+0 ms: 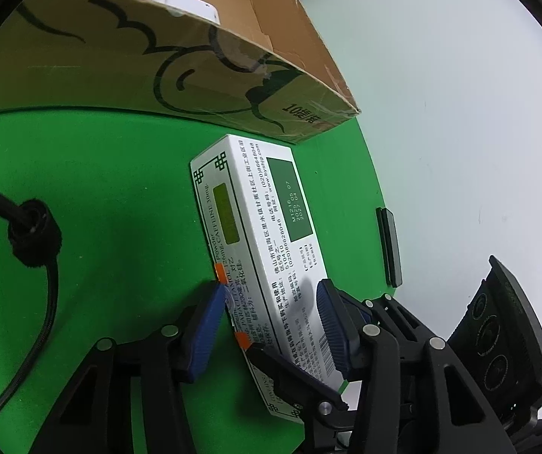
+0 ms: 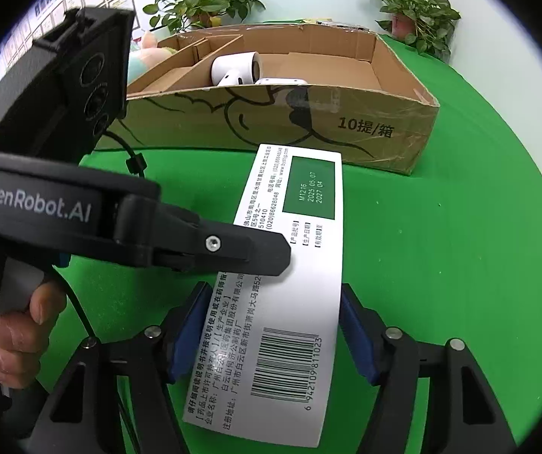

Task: Organize objects
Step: 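Lift the medicine box with the right gripper and carry it over the tray box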

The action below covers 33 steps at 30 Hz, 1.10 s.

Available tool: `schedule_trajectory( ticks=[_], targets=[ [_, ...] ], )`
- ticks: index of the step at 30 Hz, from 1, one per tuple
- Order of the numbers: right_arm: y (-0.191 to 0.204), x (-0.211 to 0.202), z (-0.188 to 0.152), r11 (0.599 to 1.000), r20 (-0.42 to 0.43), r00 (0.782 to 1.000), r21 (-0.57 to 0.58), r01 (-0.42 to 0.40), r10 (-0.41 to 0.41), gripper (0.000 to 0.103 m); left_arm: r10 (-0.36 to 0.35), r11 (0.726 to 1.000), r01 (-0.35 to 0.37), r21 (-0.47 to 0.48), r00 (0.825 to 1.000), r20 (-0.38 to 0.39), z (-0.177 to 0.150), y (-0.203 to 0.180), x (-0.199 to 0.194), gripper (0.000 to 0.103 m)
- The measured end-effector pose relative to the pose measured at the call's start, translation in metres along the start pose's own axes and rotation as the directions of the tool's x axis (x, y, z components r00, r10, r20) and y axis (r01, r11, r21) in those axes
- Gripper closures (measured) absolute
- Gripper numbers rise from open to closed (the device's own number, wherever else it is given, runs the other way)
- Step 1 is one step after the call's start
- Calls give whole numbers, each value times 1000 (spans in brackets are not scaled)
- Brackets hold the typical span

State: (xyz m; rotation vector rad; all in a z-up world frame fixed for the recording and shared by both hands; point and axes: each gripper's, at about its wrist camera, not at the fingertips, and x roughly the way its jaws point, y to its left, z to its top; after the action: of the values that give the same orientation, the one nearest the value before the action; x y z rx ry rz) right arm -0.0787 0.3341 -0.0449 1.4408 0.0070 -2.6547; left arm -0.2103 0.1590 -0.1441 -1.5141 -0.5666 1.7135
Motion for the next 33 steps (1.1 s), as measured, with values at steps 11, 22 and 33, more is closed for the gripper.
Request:
schedule_trajectory(
  ticks=[11, 22, 33],
  targets=[
    [-15, -3, 10, 959, 27, 972, 159, -236, 235, 38, -29, 999, 29, -34, 1000, -10, 13, 9, -1, 55],
    [1, -26, 16, 980, 115, 976, 56, -191, 184, 41, -68, 997, 66, 27, 996, 52, 26, -5, -27, 61],
    [15, -77, 37, 984, 273, 945, -34, -177, 179, 41, -55, 987, 26, 161, 982, 179, 42, -52, -94, 63]
  ],
)
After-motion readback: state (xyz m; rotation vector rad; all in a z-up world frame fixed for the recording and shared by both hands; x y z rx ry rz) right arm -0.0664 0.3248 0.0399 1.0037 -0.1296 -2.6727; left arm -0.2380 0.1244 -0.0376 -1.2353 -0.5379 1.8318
